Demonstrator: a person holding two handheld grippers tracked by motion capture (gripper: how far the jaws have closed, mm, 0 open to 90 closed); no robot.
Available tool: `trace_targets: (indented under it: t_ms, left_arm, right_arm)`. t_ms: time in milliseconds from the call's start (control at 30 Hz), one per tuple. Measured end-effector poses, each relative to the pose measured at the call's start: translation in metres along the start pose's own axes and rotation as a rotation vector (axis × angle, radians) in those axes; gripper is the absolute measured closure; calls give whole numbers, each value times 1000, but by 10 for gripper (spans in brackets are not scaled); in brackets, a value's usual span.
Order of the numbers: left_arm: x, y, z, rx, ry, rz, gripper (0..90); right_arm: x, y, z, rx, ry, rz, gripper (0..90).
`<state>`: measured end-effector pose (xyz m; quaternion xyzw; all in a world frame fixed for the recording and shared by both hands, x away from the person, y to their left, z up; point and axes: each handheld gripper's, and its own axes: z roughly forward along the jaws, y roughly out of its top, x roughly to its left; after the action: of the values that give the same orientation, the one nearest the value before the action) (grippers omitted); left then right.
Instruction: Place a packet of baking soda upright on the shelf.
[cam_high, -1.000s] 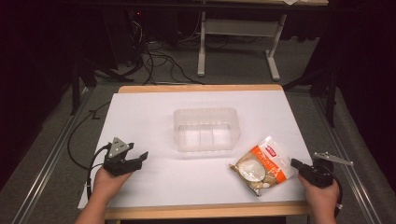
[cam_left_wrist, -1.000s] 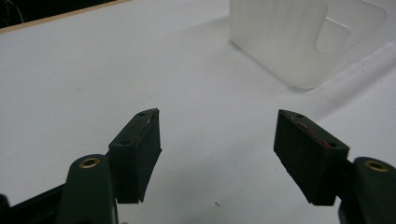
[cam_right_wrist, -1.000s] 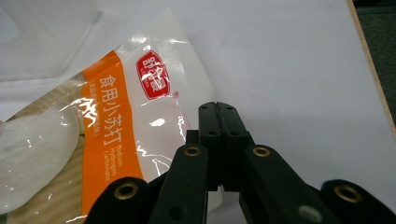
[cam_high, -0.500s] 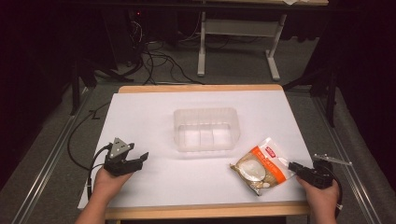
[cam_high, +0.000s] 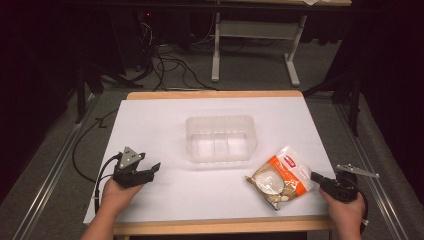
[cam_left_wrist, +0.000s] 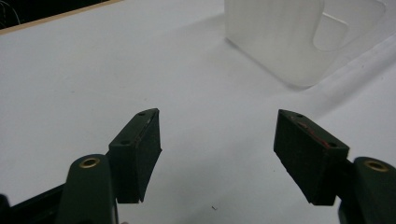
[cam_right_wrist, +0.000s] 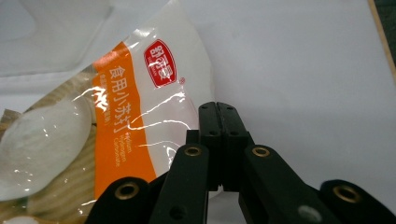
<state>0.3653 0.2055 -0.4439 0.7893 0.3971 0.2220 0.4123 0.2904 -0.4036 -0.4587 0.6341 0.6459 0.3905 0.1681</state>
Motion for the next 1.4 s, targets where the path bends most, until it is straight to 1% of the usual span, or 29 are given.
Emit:
trace_targets:
  t_ms: [67,267,300,333,367,467,500,600,633,667,767,833,1000,1133,1167,1233,1333,1400]
  left_arm:
    - [0,0,0,0,1,1,322]
    - [-1,0,1,5,0,7,323]
    - [-1,0,1,7,0,6,322]
    - [-1,0,1,7,1,7,322]
    - [-1,0,1,8,1,7,322]
    - [-1,-1,1,11,5,8,322]
    - [-1,-1,1,13,6,9,323]
    - [-2,-1,2,16,4,11,323]
    - [-2,-1,2,16,6,11,322]
    - [-1,-1,2,18,7,11,322]
    - [-2,-1,2,18,7,11,323]
    - [-2,-1,2,18,8,13,323]
    - [-1,-1,2,16,8,13,322]
    - [-1,-1,1,13,8,10,322]
    - [-1,-1,1,13,7,11,323]
    - [-1,-1,1,13,7,12,322]
    - [0,-1,1,13,6,11,322]
    - [-1,-1,1,12,6,12,323]
  right_arm:
    - [4,4,-4,-33,2,-25,900]
    - [16,15,-18,-126,25,-71,900]
    - [21,18,-22,-158,34,-81,900]
    - [21,18,-22,-158,34,-81,900]
    - [23,20,-24,-172,36,-86,900]
    - [29,28,-32,-233,29,-100,900]
    - [30,30,-34,-243,31,-102,900]
    - [38,39,-39,-284,17,-124,900]
    - [43,45,-43,-317,14,-136,900]
    - [43,45,-43,-317,14,-136,900]
    - [52,58,-47,-363,8,-148,900]
    - [54,61,-48,-372,6,-151,900]
    - [62,76,-53,-410,-23,-169,900]
    - [67,86,-56,-437,-27,-178,900]
    - [70,89,-57,-450,-30,-183,900]
    - [72,90,-57,-456,-34,-190,900]
    - [78,91,-58,-469,-25,-197,900]
    - [84,92,-58,-480,-16,-210,900]
